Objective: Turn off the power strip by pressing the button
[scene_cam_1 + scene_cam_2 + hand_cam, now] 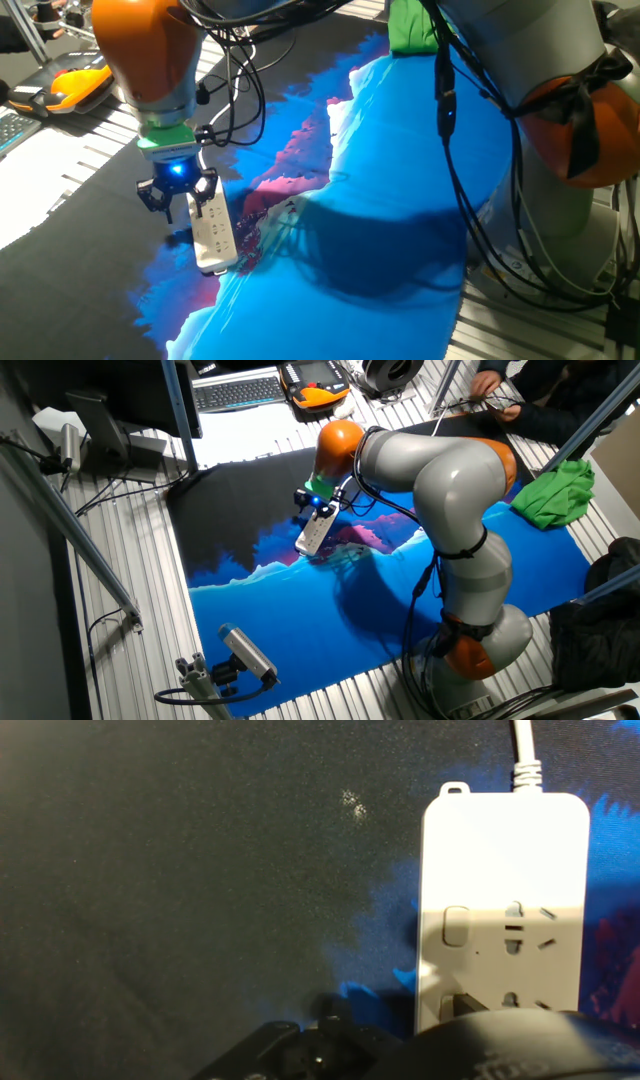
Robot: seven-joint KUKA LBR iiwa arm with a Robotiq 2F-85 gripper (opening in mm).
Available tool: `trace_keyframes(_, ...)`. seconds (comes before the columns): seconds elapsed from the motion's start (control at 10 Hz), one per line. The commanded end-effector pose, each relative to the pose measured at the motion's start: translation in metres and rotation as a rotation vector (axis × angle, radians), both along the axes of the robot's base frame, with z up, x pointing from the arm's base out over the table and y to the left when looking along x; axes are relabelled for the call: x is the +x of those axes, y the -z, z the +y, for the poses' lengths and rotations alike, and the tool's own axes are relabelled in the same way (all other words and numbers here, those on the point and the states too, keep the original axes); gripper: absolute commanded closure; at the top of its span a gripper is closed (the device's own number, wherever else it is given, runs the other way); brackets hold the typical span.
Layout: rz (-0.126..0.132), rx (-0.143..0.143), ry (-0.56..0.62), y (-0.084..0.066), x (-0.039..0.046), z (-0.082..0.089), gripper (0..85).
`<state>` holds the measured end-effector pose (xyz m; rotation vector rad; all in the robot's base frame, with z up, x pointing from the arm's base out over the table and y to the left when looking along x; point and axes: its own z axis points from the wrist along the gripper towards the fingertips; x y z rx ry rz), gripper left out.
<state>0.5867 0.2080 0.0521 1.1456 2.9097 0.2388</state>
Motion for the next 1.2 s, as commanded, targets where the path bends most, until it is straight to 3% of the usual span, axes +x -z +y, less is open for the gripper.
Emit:
trace_keyframes(0.0,-0.002,0.002,-0.001,0.002,0.0002,0.0,34.0)
trace_keyframes(0.4,-0.017,0.001,-0.009,0.014,-0.0019,0.0,34.0)
trace_keyframes(0.5,-0.013,0.009,-0.004,0.009,-0.001,0.002,34.0)
trace_keyframes(0.8,0.019,-0.003,-0.004,-0.029,-0.0023,0.002,34.0)
trace_keyframes(1.1,0.036,-0.025,-0.079,-0.063,-0.0123,-0.01,34.0)
